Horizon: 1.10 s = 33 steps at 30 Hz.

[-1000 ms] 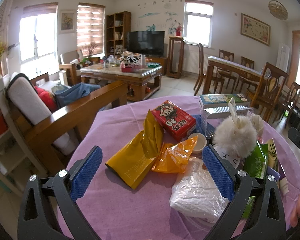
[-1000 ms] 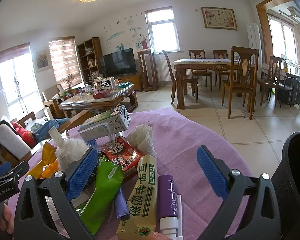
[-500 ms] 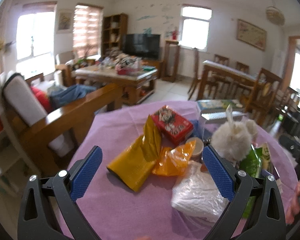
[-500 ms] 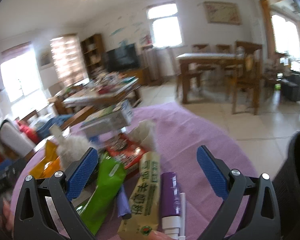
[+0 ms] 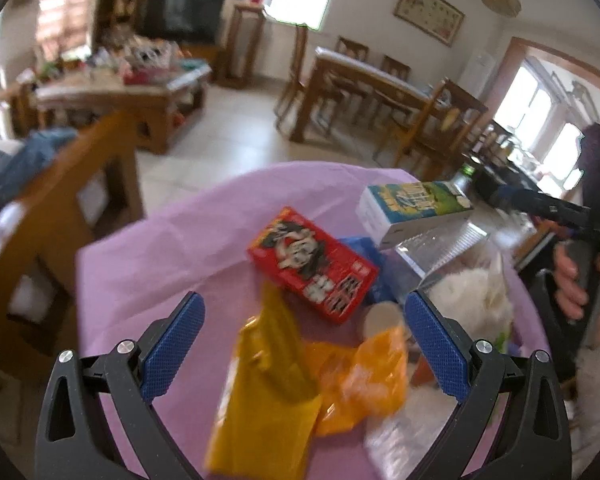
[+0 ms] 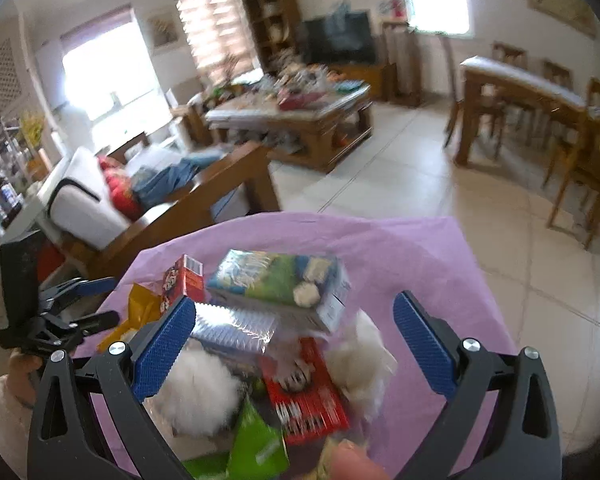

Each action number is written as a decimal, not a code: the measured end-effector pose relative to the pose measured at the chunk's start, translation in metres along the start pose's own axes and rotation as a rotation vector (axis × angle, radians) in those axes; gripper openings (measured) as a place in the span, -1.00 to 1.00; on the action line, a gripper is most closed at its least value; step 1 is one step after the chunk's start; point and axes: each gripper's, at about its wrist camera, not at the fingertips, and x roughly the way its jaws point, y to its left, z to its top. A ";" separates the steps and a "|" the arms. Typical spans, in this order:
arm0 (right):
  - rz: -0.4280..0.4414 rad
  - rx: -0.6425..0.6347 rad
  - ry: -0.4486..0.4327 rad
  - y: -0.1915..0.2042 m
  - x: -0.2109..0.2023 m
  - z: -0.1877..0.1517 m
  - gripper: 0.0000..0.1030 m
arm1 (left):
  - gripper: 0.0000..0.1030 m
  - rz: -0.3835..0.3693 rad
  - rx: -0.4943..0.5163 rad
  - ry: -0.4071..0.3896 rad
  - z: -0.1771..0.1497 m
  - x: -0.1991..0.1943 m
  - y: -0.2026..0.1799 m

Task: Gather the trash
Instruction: 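Grasp the red snack box with the left tool while the right tool grasps the white juice carton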

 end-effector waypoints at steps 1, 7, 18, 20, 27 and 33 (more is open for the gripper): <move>0.000 -0.004 0.033 -0.005 0.008 0.006 0.90 | 0.91 -0.026 -0.031 0.031 0.007 0.011 0.003; 0.043 -0.011 0.173 -0.031 0.059 0.023 0.90 | 0.91 -0.050 -0.121 0.097 0.033 0.055 0.010; 0.214 0.071 0.261 -0.039 0.093 0.010 0.69 | 0.91 -0.030 -0.178 0.167 0.039 0.104 0.011; 0.222 0.081 0.243 -0.038 0.088 0.008 0.57 | 0.73 0.004 -0.174 0.144 0.040 0.107 0.009; 0.262 0.116 0.157 -0.035 0.067 0.004 0.08 | 0.10 -0.005 -0.216 0.084 0.029 0.096 0.010; 0.246 0.089 0.123 -0.020 0.052 -0.001 -0.16 | 0.03 -0.011 -0.224 0.022 0.019 0.081 0.003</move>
